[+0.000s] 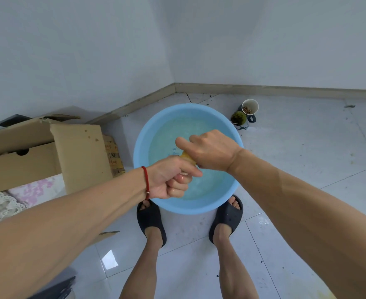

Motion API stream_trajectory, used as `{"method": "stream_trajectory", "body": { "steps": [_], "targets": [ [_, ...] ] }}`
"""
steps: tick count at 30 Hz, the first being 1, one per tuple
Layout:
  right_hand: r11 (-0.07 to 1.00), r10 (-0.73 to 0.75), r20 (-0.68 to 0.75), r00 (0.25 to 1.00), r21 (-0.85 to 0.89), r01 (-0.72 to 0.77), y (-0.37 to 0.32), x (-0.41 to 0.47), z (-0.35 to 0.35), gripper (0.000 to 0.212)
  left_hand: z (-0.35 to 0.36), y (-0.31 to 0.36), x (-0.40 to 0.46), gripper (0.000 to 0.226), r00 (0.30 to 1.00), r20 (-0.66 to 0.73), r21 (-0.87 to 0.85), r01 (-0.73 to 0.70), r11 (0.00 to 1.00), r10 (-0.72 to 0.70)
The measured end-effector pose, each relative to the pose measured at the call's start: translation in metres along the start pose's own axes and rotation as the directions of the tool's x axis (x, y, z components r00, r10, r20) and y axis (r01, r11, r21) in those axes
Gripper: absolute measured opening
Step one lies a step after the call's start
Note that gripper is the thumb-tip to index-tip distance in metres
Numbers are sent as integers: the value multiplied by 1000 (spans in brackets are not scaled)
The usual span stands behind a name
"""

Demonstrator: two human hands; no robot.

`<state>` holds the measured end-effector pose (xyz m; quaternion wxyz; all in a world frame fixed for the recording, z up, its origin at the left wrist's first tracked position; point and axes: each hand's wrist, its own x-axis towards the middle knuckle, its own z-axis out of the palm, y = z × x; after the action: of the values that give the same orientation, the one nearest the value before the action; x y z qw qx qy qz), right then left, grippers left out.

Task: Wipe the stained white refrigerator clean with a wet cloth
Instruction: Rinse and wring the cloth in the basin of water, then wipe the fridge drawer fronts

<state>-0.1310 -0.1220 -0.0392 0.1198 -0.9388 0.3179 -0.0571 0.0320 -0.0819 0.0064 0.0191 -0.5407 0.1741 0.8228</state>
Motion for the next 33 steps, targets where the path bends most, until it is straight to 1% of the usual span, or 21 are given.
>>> {"method": "stream_trajectory", "body": {
  "steps": [3,5,7,9,10,11,12,14,16,17,19,20,22,23,24,26,27,29,31,32,33],
  "targets": [
    [999,33,16,999,6,-33,-1,-2,-9,56,1,5,-8,52,999,24,22,-30,999,30],
    [997,78,90,993,17,-79,-3,-1,-20,58,0,10,-13,48,999,32,90,-39,995,36],
    [991,131,146,981,16,-135,-11,-1,-34,51,-3,20,-24,37,999,-8,247,-49,968,53],
    [949,268,222,937,104,-296,-22,-1,-53,40,-3,33,-41,21,990,-62,466,-82,881,125],
    [902,343,244,907,183,-391,-29,-2,-65,41,-3,38,-51,23,982,-84,549,-94,831,167],
    [841,413,271,870,252,-478,-36,-4,-81,45,-3,44,-64,31,977,-88,593,-107,798,196],
    [781,465,293,835,309,-543,-41,-5,-97,50,-4,50,-78,39,974,-75,608,-127,784,215],
    [615,534,388,751,431,-660,-54,-11,-132,57,-2,59,-110,45,960,-33,603,-204,771,279],
    [457,585,441,681,515,-725,-66,-15,-179,52,5,70,-147,42,917,3,593,-323,737,399],
    [410,604,441,664,543,-733,-75,-16,-207,45,11,76,-167,40,885,21,556,-397,730,465],
    [310,623,429,655,633,-709,-93,-21,-258,35,21,86,-206,40,814,52,405,-547,732,579],
    [226,639,423,643,696,-682,-103,-23,-278,34,26,90,-224,45,774,58,331,-611,719,631],
    [29,690,427,585,791,-611,-124,-27,-314,37,35,98,-259,59,704,78,254,-699,668,706],
    [-37,723,418,550,818,-573,-134,-29,-326,38,41,101,-272,66,679,91,242,-725,645,729],
    [-61,757,397,518,833,-550,-145,-31,-337,42,45,106,-285,71,659,109,247,-743,621,744],
    [-39,832,312,458,857,-514,-167,-32,-352,55,55,119,-309,75,641,175,297,-758,581,747],
    [-38,877,258,406,878,-477,-180,-32,-362,56,62,128,-322,73,625,236,346,-769,537,744],
    [-51,943,163,290,932,-358,-203,-35,-377,41,75,140,-343,59,565,339,453,-799,396,752],
    [-86,986,112,120,975,-207,-221,-42,-392,35,93,144,-361,45,459,372,528,-819,223,807],
    [-104,993,110,48,988,-110,-229,-48,-401,34,104,142,-368,41,388,373,545,-827,139,843],
    [-109,994,109,8,994,-21,-235,-54,-409,32,113,138,-376,39,314,386,543,-837,62,867]
  ]
}}
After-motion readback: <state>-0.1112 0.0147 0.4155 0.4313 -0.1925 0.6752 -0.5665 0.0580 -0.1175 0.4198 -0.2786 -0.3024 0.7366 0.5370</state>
